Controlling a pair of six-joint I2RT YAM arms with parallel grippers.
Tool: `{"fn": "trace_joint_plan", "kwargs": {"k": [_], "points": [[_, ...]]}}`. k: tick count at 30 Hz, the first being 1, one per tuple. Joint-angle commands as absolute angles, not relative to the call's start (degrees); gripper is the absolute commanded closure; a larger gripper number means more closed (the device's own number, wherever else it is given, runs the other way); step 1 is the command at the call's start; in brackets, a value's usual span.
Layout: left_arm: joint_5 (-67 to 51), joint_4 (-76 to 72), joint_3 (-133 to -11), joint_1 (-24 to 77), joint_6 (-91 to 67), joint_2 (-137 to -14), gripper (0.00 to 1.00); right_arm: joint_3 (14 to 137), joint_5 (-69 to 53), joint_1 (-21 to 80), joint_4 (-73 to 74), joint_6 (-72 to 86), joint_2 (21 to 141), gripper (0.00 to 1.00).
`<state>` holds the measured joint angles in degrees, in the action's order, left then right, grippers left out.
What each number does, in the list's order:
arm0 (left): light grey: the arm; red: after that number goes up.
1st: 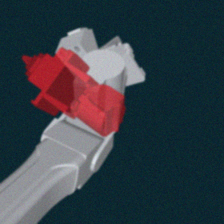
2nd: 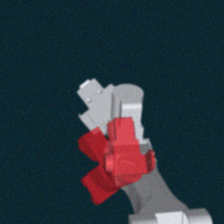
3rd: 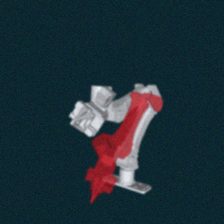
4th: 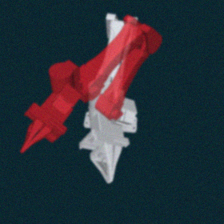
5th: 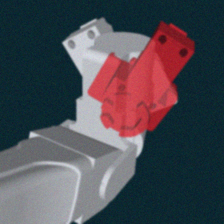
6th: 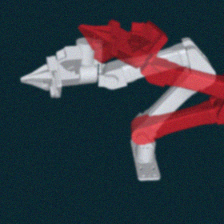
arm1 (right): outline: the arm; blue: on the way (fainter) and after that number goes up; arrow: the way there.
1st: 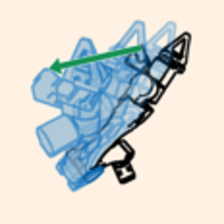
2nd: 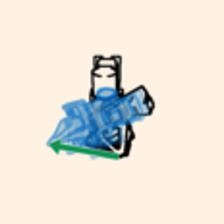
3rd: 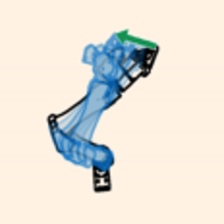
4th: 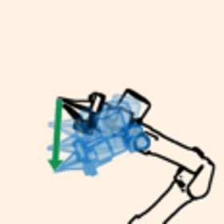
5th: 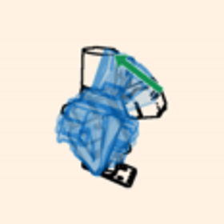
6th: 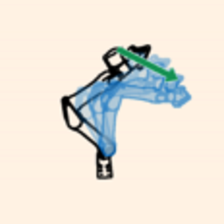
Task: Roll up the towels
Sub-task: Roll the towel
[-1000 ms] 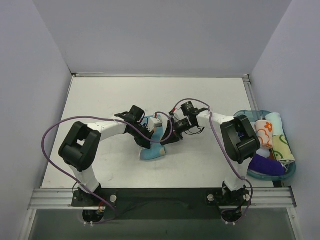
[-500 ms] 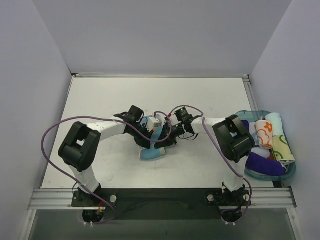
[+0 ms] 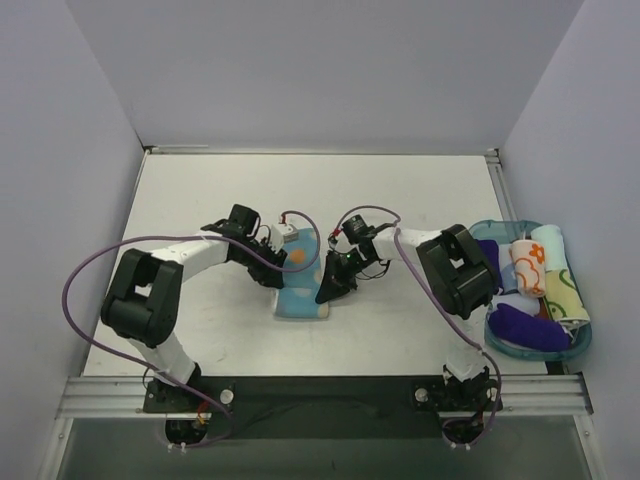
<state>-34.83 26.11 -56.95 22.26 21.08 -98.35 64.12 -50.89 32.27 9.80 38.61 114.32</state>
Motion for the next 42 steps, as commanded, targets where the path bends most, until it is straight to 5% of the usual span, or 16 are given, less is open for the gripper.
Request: {"fn": "trace_joint_plan", "kwargs": {"k": [1,7,11,17,22,31,34,39,42], "points": [[-35.16,26.98,-55.2,20.04,25.21,-93.35,0.63,65.65,-44.74,33.57,17.13,33.41,115.84,1.0],[-35.24,28.65,-52.56,19.95,29.53,-84.57,0.58,68.37,-43.86,34.72,19.07,31.56,114.17,1.0],[-34.11,27.78,-48.44,23.02,33.21,-73.69,0.44,70.4,-43.07,35.42,21.09,29.45,113.56,0.99],[-16.02,23.56,-38.94,41.69,40.95,-64.34,0.35,71.1,-41.22,37.18,22.32,27.95,112.32,0.89],[-2.3,16.8,-36.48,51.58,41.92,-67.23,0.34,72.16,-40.34,38.32,23.64,27.16,113.73,0.79],[3.43,10.99,-32.43,58.45,45.97,-71.36,0.32,74.18,-41.31,38.32,24.61,27.51,116.45,0.77],[3.52,12.03,-32.52,58.45,44.74,-74.52,0.41,74.62,-41.14,38.32,25.13,27.33,116.46,0.77],[-5.57,21.87,-34.28,56.61,39.39,-76.2,0.86,74.18,-40.69,37.36,25.14,27.25,115.14,0.76],[-11.32,26.35,-35.33,54.68,38.41,-76.29,0.96,74.79,-42.01,36.39,25.22,27.07,115.14,0.74]]}}
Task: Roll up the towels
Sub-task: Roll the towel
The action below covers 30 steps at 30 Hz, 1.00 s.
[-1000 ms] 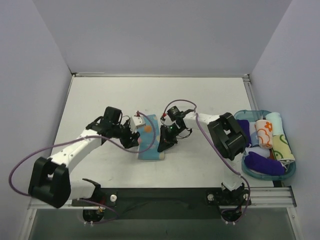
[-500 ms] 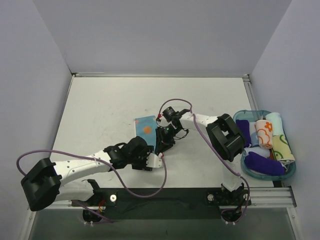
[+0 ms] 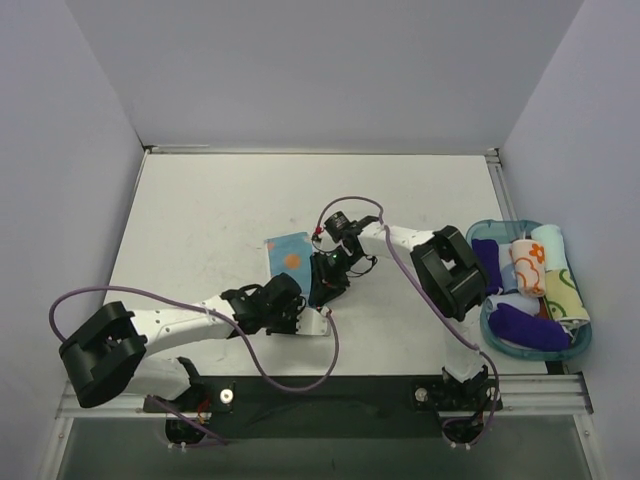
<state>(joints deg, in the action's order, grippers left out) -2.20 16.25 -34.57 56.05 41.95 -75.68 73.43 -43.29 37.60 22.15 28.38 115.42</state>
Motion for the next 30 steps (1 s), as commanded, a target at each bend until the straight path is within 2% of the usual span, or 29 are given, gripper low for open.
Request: {"fn": "trace_joint_plan", "kwargs": {"k": [1,10,14,18,22,26,30], "points": [[-13.16,27.06,-36.12,54.23,38.41,-76.9,1.0,75.06,-42.19,36.13,25.22,26.9,115.05,0.74],[-33.38,40.24,-47.27,38.44,43.94,-89.37,1.0,78.84,-43.33,33.4,26.45,24.97,114.0,0.72],[-43.56,51.55,-55.53,31.13,50.07,-99.89,1.0,74.63,-42.36,29.45,25.41,20.76,109.79,0.72],[-48.94,60.89,-64.57,25.94,56.05,-109.58,1.0,70.58,-43.68,20.59,23.38,16.63,103.91,0.69],[-51.41,71.26,-72.48,22.86,62.04,-119.95,1.0,68.56,-45.35,16.44,24.17,7.49,98.01,0.6],[-51.86,79.34,-79.09,20.57,65.99,-130.05,1.0,63.92,-41.85,17.14,25.66,-2.79,89.14,0.56],[-50.89,81.39,-82.61,19.16,66.01,-134.38,1.0,60.04,-38.34,19.76,26.71,-10.27,77.99,0.5]]}}
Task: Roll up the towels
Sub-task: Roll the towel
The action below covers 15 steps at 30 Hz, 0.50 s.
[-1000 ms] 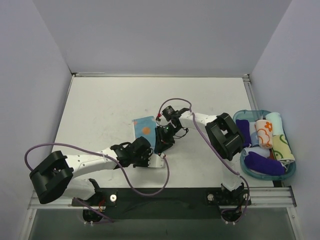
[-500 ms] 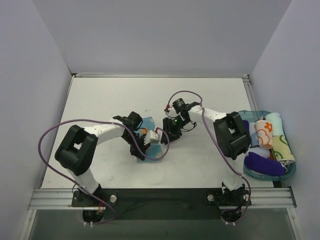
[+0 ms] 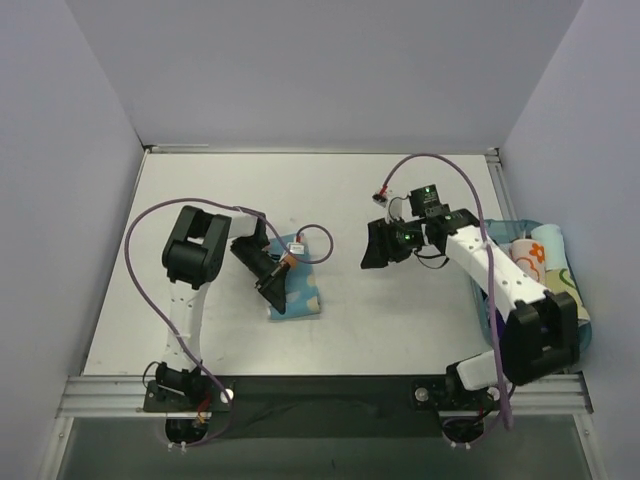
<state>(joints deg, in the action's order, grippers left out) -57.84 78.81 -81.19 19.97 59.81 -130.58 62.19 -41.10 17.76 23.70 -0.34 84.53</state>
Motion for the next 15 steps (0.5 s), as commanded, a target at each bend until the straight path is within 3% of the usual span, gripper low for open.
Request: {"fn": "trace_joint_plan", "kwargs": {"k": [1,5,12,15], "points": [[-50.71,81.39,-82.97,19.16,66.01,-135.25,1.0,59.94,-37.02,21.43,28.55,-12.28,76.57,0.49],[-49.22,81.3,-84.63,19.16,64.34,-136.84,1.0,62.31,-29.98,31.44,33.75,-20.72,75.76,0.48],[-48.69,83.14,-87.45,19.16,64.07,-139.31,1.0,70.3,-12.94,54.89,34.37,-27.23,84.7,0.5],[-48.78,83.49,-88.06,19.25,63.98,-139.83,1.0,71.63,-8.62,58.09,30.51,-29.0,88.49,0.5]]}}
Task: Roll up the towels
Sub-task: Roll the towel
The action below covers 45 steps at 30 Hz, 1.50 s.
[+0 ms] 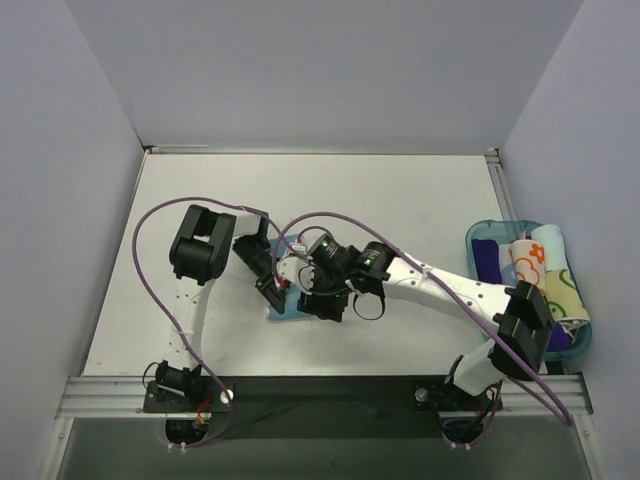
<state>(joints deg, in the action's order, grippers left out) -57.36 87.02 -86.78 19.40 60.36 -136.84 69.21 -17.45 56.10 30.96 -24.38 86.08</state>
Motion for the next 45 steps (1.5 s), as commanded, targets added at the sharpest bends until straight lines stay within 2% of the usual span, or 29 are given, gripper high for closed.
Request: {"fn": "trace_joint_plan", "kwargs": {"k": [1,8,16,19,20,22,23,26,32,39,45], "points": [[-48.78,83.76,-88.5,19.25,64.07,-140.27,1.0,71.54,-8.35,58.88,28.76,-29.87,89.2,0.5],[-48.87,83.85,-88.51,19.16,63.81,-140.36,1.0,72.42,-8.09,60.12,18.2,-33.48,97.55,0.49],[-48.96,82.71,-87.89,19.16,63.02,-139.83,0.99,73.66,-15.28,60.03,18.02,-31.91,104.59,0.52],[-49.22,82.71,-87.89,18.99,62.84,-139.83,0.99,73.3,-18.7,59.24,19.5,-30.15,106.61,0.61],[-49.48,82.36,-87.72,18.64,62.41,-139.75,0.99,72.87,-19.68,59.06,19.86,-29.62,106.7,0.69],[-50.18,82.0,-87.28,18.2,62.23,-139.31,0.98,72.25,-21.0,58.62,20.47,-27.6,106.79,0.75],[-50.36,81.74,-87.1,17.67,62.23,-139.13,0.97,72.07,-22.05,58.36,20.91,-26.81,106.96,0.84],[-50.45,80.69,-87.01,16.79,61.53,-137.9,0.93,73.38,-26.26,56.61,24.42,-23.65,108.72,1.0],[-55.7,83.49,-91.22,10.47,62.05,-134.39,0.76,73.57,-38.57,49.94,28.65,-13.3,109.25,1.0],[-64.85,89.99,-89.22,1.68,67.75,-131.4,0.66,75.93,-50.09,45.36,30.41,-7.91,116.36,1.0],[-68.29,90.09,-83.33,-5.0,70.05,-120.96,0.6,79.54,-59.06,41.84,33.66,-8.61,123.13,1.0]]}}
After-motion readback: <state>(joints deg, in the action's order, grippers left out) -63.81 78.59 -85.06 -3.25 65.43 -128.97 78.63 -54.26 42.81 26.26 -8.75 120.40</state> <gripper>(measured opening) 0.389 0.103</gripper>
